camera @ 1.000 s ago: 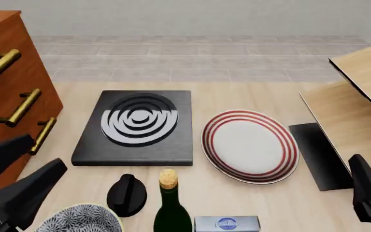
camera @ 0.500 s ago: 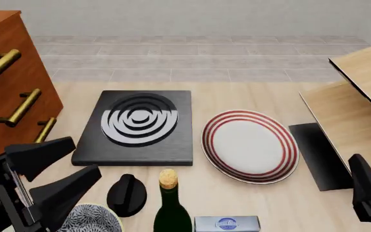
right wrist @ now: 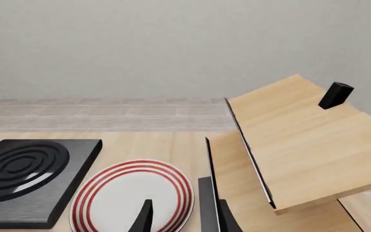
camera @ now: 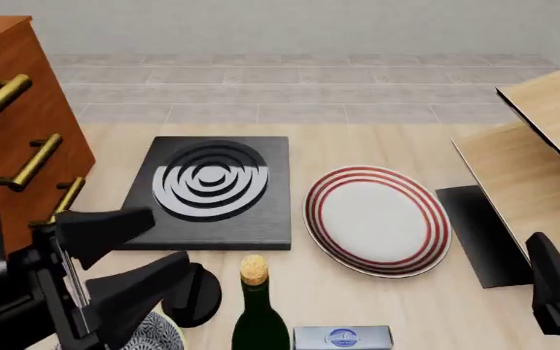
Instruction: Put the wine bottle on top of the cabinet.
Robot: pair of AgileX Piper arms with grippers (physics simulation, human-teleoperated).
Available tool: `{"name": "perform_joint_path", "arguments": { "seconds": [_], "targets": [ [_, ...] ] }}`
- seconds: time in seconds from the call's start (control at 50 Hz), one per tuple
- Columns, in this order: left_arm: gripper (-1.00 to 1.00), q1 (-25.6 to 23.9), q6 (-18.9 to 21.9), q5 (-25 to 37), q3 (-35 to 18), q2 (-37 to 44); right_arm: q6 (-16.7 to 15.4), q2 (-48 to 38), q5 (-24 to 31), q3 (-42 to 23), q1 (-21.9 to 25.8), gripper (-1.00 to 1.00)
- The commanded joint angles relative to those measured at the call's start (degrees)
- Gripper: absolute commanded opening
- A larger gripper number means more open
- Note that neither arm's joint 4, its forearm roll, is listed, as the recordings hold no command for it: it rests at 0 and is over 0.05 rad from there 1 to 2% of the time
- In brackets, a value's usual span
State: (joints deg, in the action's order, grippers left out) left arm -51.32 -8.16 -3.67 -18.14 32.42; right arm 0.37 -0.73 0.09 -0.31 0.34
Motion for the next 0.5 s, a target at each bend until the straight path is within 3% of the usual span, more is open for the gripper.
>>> {"name": "perform_joint_path", "arguments": {
  "seconds": [0.02,0.26,0.5],
  "targets": [
    [1.00,-1.93,1.84,-0.72,-0.77,4.00,-0.13,0.21,0.10,-0.02,0.01,1.00],
    [1.00,-3.39,1.38,-1.93,-0.46,6.51,0.12,-0.21,-0.12,0.03,-0.01,1.00],
    [1.00,-8.53,3.53,-3.39,-1.72,11.75,-0.12,0.10,0.02,-0.01,0.01,1.00]
  ]
}}
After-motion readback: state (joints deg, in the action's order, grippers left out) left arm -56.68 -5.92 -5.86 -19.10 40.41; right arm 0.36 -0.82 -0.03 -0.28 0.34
